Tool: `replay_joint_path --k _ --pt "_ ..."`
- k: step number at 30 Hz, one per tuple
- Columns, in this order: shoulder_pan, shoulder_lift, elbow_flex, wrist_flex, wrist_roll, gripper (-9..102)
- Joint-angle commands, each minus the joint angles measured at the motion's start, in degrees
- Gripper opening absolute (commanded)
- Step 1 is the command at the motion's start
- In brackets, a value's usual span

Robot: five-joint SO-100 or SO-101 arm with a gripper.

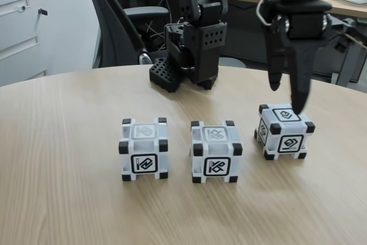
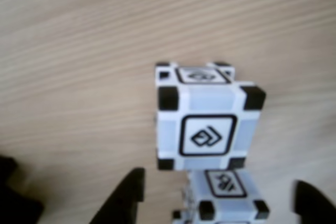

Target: Stack cubes from left to right.

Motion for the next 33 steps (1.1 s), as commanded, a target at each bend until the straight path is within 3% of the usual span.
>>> replay_joint_path --k 1,17,22,29,33 --pt "0.00 0.09 -2.72 -0.62 0.53 37" --pt "0.88 -15.29 -2.81 -2.37 0.97 37" --pt "0.97 -16.70 -2.81 -6.15 1.05 30" --pt "0.97 -16.70 -2.81 -6.42 -0.79 0" --pt "0.97 -15.73 -2.81 -6.42 -2.37 0"
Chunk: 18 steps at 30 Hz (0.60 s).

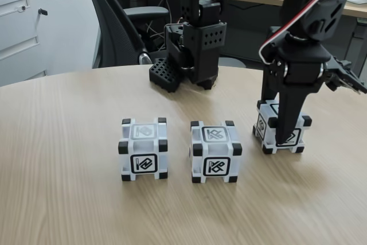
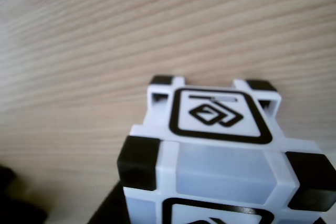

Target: Stack cubes from left to right.

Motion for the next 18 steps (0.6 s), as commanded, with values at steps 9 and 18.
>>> replay_joint_path --k 9,18 --pt "2.29 11.16 -6.59 -0.53 -0.44 0" --pt "6.77 15.73 -10.99 0.44 -3.08 0"
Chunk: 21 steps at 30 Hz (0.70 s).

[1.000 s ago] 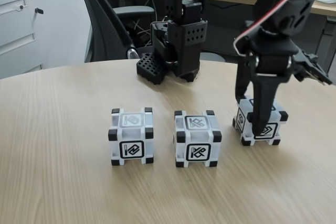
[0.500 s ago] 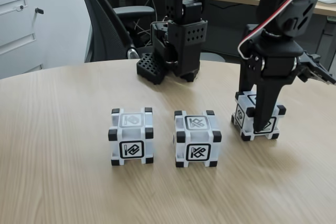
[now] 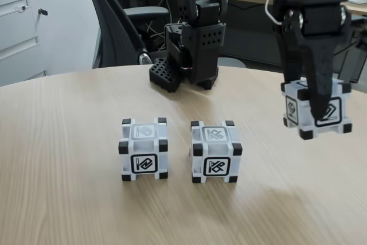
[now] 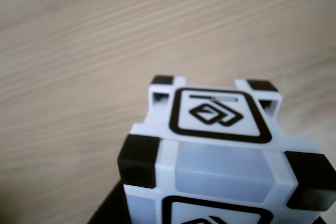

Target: Stack cubes from left to right.

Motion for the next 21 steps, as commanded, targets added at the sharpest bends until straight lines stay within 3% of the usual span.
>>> replay_joint_path --k 1,11,21 --pt "3.16 2.90 -3.69 0.44 -1.58 0" --pt "19.60 2.90 -3.69 0.44 -9.67 0" --pt "28.13 2.90 -3.69 0.44 -15.29 0"
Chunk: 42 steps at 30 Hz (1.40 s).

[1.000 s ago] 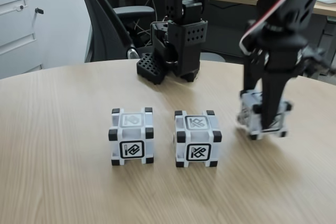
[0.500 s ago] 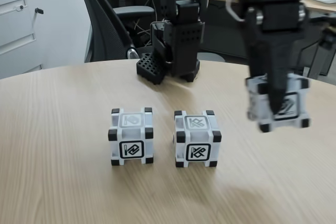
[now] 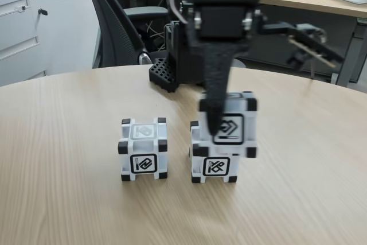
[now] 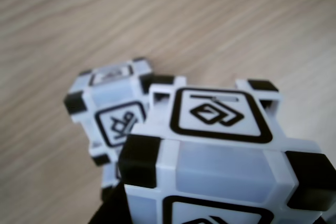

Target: Stack cubes from left to right.

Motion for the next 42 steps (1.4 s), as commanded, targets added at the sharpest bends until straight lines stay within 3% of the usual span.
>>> replay_joint_path --k 1,18,24,32,42 --pt "2.20 2.72 -3.52 0.35 -1.85 0" --pt "19.78 1.76 -3.52 0.44 -10.28 0" --pt "20.21 1.76 -2.81 0.62 -10.63 0" --pt "19.16 1.76 -3.43 9.32 -9.58 0" --pt "20.04 1.76 -3.08 12.13 -11.43 0"
